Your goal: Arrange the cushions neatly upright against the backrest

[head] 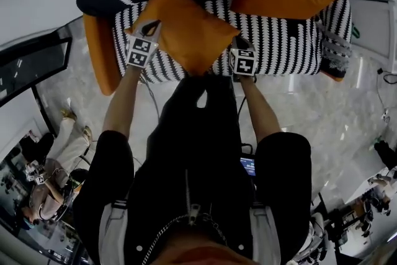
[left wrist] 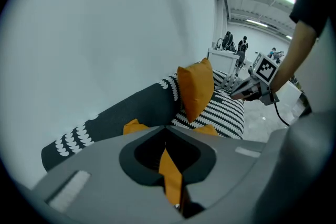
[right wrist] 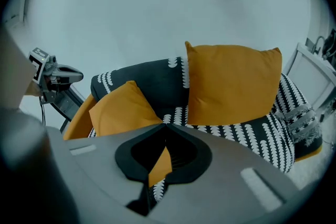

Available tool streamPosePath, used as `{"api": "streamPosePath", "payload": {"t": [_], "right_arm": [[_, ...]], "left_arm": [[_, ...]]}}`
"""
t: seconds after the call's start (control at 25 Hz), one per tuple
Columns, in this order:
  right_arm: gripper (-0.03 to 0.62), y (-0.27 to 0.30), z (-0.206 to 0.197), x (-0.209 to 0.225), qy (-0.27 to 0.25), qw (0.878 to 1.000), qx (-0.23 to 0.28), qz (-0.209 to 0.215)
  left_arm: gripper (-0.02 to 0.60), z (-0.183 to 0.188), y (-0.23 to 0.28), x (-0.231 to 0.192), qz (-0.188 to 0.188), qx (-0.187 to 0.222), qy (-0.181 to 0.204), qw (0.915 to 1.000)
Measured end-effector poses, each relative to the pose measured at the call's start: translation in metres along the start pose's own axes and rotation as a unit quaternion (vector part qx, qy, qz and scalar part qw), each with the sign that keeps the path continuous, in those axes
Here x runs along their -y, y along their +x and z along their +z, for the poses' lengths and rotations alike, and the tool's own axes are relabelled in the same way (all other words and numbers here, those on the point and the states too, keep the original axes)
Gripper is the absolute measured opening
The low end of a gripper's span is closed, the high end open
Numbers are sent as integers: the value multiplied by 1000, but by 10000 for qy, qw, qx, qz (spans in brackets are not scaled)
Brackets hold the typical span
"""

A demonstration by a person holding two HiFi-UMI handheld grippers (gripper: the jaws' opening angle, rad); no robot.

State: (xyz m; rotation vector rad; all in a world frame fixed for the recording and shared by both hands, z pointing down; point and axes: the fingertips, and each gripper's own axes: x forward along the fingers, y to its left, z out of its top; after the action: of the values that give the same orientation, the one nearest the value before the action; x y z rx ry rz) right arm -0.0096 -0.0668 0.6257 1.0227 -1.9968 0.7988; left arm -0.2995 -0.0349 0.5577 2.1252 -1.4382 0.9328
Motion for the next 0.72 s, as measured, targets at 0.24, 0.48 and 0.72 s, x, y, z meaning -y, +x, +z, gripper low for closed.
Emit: {"api": "streamPosePath", "payload": {"t": [0.24, 0.48, 0.72], "right_arm": [[5, 30, -13, -24, -87, 9998, -185, 70], [5, 61, -34, -5, 837, 9957, -102, -397], [5, 91, -53, 36, 1551, 9834, -144, -928]], "left_arm": [[11, -32, 11, -17, -55, -174, -76, 9998], [32, -39, 42, -36, -201, -307, 221, 9991], [69, -38, 102, -72, 72, -544, 323, 9980]]}}
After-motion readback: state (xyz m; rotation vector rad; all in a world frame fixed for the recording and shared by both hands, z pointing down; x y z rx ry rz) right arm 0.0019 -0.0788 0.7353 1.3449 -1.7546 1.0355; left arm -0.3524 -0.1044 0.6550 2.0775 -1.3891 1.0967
